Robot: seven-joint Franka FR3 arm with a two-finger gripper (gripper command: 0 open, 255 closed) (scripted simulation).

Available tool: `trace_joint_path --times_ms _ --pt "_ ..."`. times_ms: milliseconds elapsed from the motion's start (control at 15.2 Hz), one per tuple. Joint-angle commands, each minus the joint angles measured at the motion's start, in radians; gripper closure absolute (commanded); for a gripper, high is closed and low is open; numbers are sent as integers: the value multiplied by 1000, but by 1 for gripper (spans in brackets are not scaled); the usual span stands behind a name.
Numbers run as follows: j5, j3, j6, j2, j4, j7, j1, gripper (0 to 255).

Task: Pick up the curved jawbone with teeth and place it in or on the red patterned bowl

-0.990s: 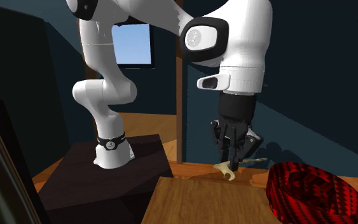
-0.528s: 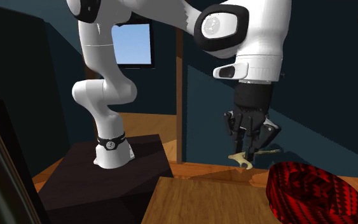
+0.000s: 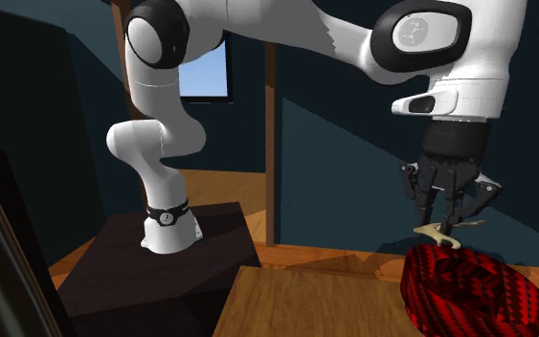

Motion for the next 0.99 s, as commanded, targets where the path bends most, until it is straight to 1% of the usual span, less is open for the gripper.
trace_joint_path --times_ms 0,66,924 --pt "-34 -18 -53 77 120 19 71 255" --pt "-53 -31 -90 128 208 27 122 255" --pt "-90 -57 49 175 103 63 113 255"
